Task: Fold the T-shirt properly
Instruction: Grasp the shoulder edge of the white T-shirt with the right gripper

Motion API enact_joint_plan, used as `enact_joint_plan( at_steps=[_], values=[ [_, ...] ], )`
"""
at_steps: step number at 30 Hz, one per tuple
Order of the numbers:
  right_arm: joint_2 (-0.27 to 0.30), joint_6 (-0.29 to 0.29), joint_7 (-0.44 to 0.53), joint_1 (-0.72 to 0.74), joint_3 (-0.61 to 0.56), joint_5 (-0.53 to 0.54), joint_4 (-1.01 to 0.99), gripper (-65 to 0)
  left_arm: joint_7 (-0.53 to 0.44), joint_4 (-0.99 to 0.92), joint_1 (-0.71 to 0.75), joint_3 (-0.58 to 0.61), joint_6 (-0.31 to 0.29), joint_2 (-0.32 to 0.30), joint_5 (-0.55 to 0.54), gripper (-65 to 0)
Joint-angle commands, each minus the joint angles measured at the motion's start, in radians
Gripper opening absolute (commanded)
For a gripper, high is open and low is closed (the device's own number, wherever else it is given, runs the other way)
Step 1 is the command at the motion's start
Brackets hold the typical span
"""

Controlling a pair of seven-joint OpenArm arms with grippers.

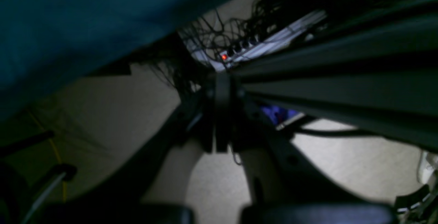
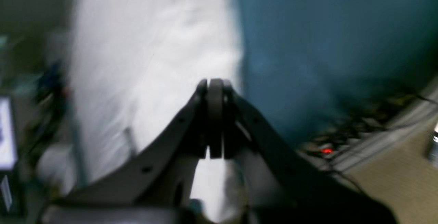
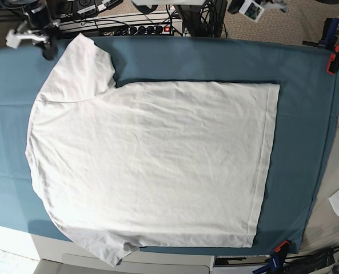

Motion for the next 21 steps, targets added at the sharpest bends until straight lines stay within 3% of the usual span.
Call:
enact_joint_plan(
  at_steps=[1, 5, 8, 10, 11, 15, 21],
  values=[
    [0.019, 0.028, 0.017, -0.01, 0.011, 0.018, 0.013, -65.0, 0.006, 0.016, 0.001, 0.0, -0.003, -0.003, -0.006, -65.0],
    [0.023, 0.053, 0.024, -0.014, 0.014, 0.003, 0.025, -65.0, 0.048, 0.016, -0.049, 0.0, -0.004, -0.003, -0.006, -65.0],
    [0.012, 0.15, 0.042, -0.028, 0.013, -0.028, 0.026, -65.0, 0.048, 0.016, -0.063, 0.0, -0.004, -0.003, -0.006, -65.0],
    [-0.008, 0.167, 0.044, -0.041, 0.013, -0.04, 0.029, -65.0, 0.048, 0.016, -0.065, 0.0, -0.004, -0.007, -0.006, -65.0],
    [-0.022, 0.167, 0.045, -0.044, 0.013, -0.049, 0.029, -63.5, 0.048, 0.016, -0.065, 0.0, -0.004, -0.009, -0.006, -65.0],
    [-0.084, 0.163, 0.05, -0.046, 0.013, -0.05, 0.029, -43.5, 0.048, 0.016, -0.07, 0.0, -0.004, -0.051, -0.007, -65.0],
    [-0.13, 0.163, 0.095, -0.043, 0.014, -0.072, 0.029, -42.8, 0.048, 0.016, -0.085, 0.0, -0.004, -0.066, -0.007, -65.0]
  ],
)
